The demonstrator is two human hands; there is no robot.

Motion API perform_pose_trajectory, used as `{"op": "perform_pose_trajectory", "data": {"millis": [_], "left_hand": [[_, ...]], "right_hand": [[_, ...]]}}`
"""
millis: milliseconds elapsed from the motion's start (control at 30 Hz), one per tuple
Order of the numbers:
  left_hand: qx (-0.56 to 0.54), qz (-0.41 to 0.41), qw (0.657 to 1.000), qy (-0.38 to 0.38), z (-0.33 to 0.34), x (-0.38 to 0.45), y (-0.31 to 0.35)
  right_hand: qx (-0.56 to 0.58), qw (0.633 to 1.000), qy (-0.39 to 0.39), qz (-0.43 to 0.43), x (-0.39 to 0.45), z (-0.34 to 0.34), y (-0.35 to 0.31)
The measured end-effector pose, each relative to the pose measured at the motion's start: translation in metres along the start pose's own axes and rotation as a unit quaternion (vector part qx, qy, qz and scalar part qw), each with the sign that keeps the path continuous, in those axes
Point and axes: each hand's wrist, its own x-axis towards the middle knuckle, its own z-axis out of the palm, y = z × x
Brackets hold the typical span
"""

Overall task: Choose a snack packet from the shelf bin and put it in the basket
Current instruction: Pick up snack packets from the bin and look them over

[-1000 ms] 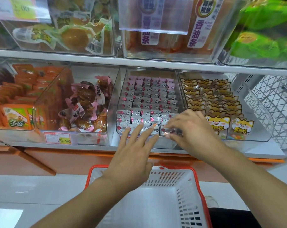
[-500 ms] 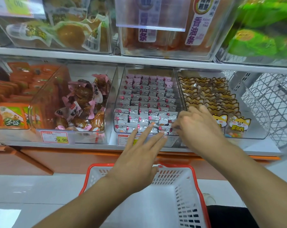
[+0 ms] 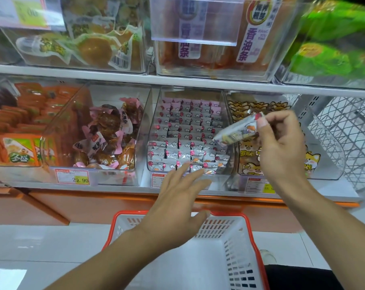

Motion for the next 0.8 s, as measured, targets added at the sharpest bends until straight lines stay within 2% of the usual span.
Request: {"op": "perform_pose_trajectory", "data": {"millis": [67, 100, 167, 233, 333, 433, 500, 600, 800], "left_hand": [[-0.135, -0.082, 0.985, 0.068, -0.008, 0.0, 0.005], [-0.211, -0.131, 0.963, 0.108, -0.013, 0.0, 0.007], [-0.367, -0.211, 0.892, 0.16, -0.025, 0.004, 0.006], [-0.492, -0.242, 0.817, 0.181, -0.037, 0.007, 0.003], [-0.572, -0.274, 0.744, 0.208, -0.046, 0.009, -0.002], [-0.625, -0.296, 0.688, 0.22, -0.048, 0.008, -0.007], [-0.623, -0.302, 0.684, 0.23, -0.048, 0.007, -0.012], [-0.584, -0.308, 0.711, 0.241, -0.048, 0.009, -0.018], [-0.615, -0.266, 0.708, 0.221, -0.054, 0.009, -0.015]], "right_hand": [[0.102, 0.992, 0.011, 0.076, -0.005, 0.005, -0.004], [0.17, 0.977, 0.009, 0.131, -0.008, 0.008, -0.006], [0.287, 0.926, -0.014, 0.245, -0.016, 0.017, -0.008], [0.338, 0.884, -0.051, 0.319, -0.026, 0.025, -0.008], [0.354, 0.861, -0.085, 0.355, -0.036, 0.033, -0.006], [0.352, 0.864, -0.103, 0.344, -0.037, 0.036, -0.005], [0.35, 0.863, -0.124, 0.343, -0.037, 0.036, -0.004], [0.326, 0.868, -0.156, 0.342, -0.038, 0.035, -0.006], [0.274, 0.903, -0.156, 0.293, -0.039, 0.035, -0.001]]}}
